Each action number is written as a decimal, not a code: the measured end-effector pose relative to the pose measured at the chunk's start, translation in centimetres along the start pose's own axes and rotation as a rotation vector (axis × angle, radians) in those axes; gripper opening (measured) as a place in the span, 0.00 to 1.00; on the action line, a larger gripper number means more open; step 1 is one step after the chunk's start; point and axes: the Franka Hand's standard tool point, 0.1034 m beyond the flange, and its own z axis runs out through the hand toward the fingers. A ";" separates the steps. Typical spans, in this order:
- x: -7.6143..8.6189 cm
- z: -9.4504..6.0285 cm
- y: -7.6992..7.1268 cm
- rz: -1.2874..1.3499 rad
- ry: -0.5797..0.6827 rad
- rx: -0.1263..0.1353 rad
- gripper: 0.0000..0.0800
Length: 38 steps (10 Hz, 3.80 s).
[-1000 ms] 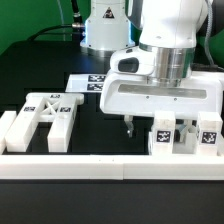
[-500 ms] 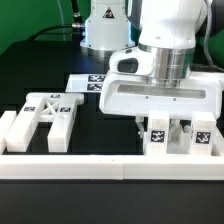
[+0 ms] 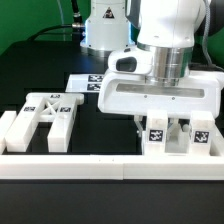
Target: Assemble chair
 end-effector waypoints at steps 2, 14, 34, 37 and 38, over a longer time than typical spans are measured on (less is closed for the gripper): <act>0.3 -2.6 0.2 0.011 -0.029 0.008 0.31; -3.2 -6.4 3.4 -0.015 -0.730 -0.020 0.32; -7.4 -7.8 5.9 0.011 -1.184 -0.042 0.81; -7.4 -7.7 6.0 0.012 -1.184 -0.042 0.81; -7.4 -7.7 6.0 0.012 -1.184 -0.042 0.81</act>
Offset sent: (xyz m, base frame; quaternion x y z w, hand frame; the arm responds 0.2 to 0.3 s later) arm 0.0103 -0.0149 0.0337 -0.0334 -0.0924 0.0055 0.9951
